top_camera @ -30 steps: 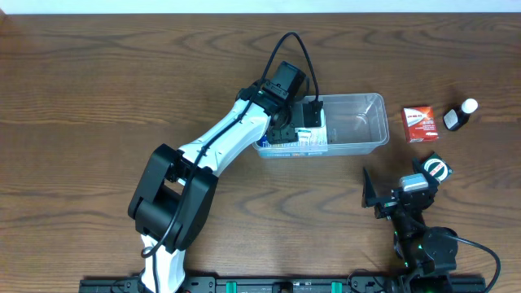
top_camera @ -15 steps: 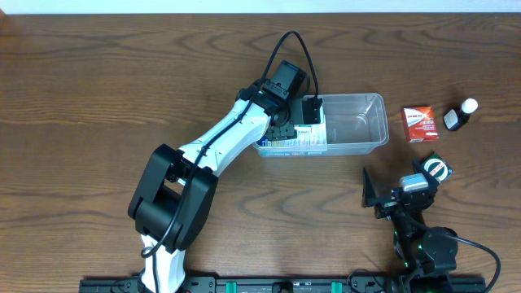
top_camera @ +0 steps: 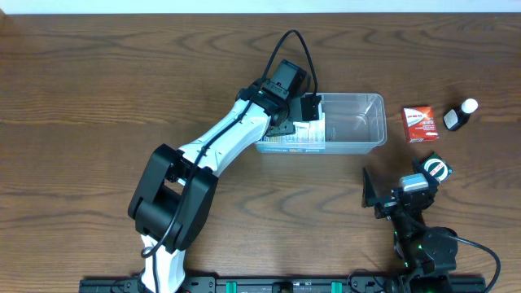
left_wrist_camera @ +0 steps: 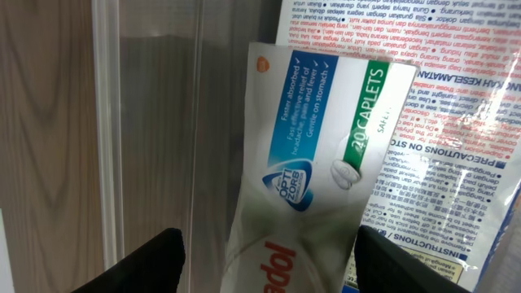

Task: Pack container
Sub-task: 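Open the left gripper and release the Panadol box in the container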

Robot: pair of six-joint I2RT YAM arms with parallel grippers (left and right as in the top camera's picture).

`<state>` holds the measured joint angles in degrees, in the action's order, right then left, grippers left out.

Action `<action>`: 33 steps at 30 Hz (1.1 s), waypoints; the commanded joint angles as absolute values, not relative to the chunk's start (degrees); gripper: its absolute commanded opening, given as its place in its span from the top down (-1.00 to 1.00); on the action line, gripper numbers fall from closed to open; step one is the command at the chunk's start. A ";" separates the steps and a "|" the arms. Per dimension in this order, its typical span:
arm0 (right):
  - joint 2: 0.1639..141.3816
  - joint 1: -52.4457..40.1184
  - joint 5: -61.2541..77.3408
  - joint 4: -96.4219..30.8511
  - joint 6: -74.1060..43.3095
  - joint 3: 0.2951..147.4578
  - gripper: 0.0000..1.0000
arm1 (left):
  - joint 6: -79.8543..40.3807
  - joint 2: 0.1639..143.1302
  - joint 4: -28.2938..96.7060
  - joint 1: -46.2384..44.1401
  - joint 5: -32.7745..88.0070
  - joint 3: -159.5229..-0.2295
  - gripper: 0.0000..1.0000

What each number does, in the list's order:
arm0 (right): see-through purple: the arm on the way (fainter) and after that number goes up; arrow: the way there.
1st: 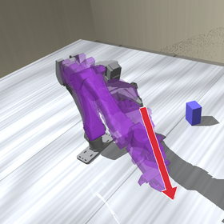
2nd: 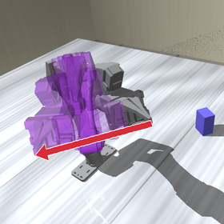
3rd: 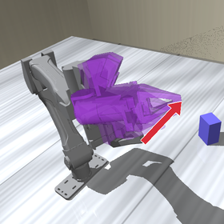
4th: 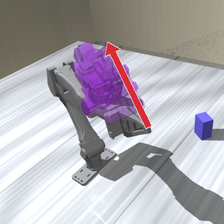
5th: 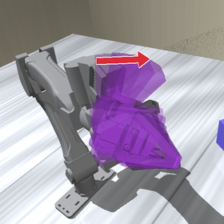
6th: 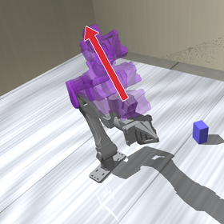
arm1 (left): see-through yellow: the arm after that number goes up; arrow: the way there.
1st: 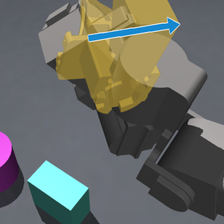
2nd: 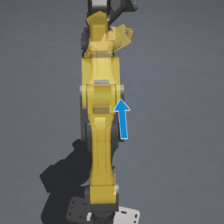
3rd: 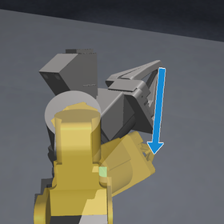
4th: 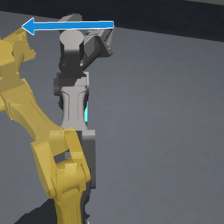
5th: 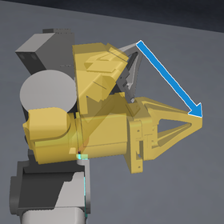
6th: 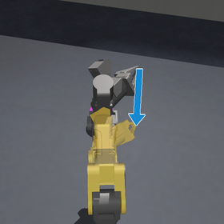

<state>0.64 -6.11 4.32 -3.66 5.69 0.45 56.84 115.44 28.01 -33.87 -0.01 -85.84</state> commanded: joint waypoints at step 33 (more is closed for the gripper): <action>0.43 -5.21 4.51 -3.88 6.48 0.32 -0.99 | -4.58 100.05 45.19 -33.82 -0.91 -85.71 0.88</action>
